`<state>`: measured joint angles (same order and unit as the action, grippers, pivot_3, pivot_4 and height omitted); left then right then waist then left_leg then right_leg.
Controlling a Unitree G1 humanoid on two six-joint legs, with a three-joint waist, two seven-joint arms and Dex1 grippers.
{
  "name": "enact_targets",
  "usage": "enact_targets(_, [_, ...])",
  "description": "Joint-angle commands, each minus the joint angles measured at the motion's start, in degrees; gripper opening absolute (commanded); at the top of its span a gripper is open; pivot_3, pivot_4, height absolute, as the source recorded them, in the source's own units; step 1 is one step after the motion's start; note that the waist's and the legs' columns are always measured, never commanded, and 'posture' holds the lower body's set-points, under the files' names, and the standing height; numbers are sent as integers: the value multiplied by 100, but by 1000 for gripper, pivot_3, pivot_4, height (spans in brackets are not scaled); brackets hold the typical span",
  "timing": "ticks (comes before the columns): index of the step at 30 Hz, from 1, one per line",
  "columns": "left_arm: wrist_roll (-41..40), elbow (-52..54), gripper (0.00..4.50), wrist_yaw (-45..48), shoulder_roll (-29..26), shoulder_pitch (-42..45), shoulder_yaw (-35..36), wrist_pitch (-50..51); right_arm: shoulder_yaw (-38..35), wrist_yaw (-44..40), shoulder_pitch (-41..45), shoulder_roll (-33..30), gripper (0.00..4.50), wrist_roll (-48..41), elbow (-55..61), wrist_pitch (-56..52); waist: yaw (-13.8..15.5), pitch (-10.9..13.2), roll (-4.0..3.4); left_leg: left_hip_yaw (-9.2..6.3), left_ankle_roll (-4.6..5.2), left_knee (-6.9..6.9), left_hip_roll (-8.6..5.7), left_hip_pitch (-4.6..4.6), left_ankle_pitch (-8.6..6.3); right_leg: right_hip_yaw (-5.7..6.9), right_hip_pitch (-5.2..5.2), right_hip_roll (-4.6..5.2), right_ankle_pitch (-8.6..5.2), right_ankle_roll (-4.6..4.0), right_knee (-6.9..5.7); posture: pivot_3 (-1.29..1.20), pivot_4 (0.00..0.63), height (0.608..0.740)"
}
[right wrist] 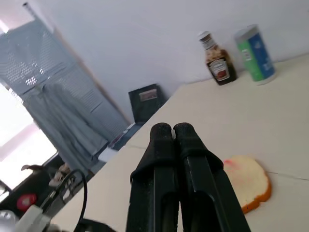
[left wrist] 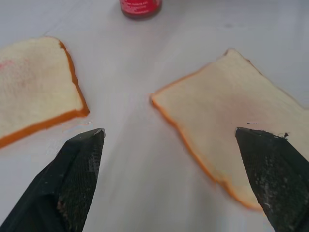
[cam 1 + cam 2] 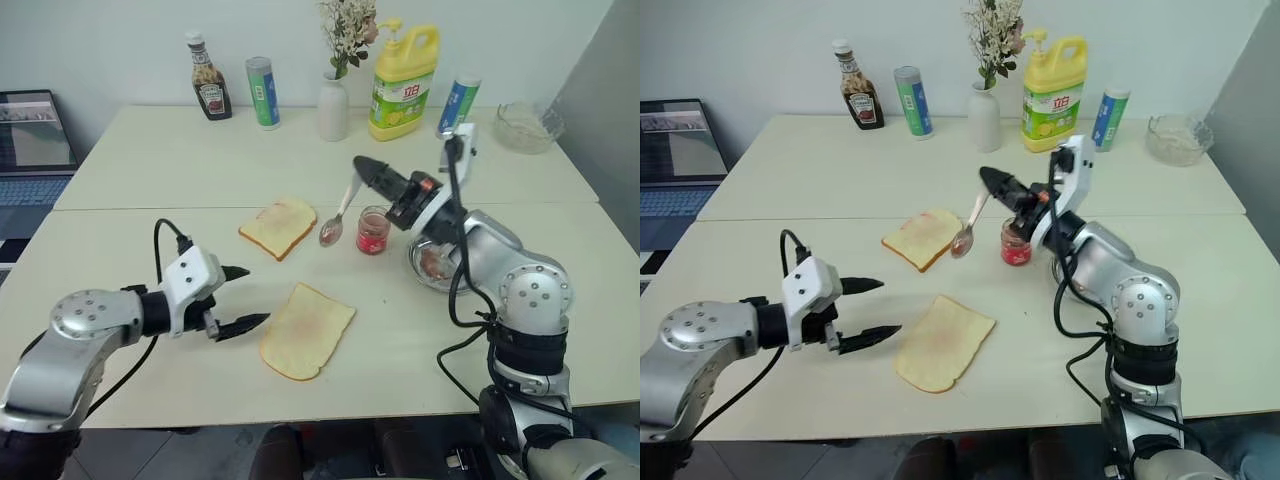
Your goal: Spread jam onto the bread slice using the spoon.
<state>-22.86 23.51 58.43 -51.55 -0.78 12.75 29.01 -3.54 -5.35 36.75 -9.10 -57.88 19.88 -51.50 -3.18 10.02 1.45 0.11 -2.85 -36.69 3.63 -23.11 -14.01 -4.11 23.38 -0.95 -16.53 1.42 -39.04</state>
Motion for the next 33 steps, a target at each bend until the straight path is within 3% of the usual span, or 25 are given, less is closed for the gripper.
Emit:
enact_targets(1, [-312,584,4500,95,-3,-463,453,-57,603,-572,-176,-65,19,494,372,364,5,0,1,0,0,0,0,0,0,0,0,1,0,0,0,0,150,740])
enact_targets(4, [-403,910,4500,49,99,-954,581,-78,1362,-1217,-457,-251,19,1228,492,860,7,0,2,2,0,-1,0,0,0,-1,0,4,-1,0,2,0,150,740])
enact_targets(12, [-194,1064,4500,-40,134,-1490,465,-384,2527,-2456,-985,-566,19,2871,350,2481,7,-2,7,-3,0,-1,3,7,0,4,-3,0,-10,-13,-1,0,150,740])
enact_targets(33, [78,960,4500,-267,200,-1335,37,-715,2837,-3359,-1169,-364,19,4070,-47,3820,8,-2,8,-2,-1,-5,1,9,0,3,-6,0,-9,-14,-4,0,150,740])
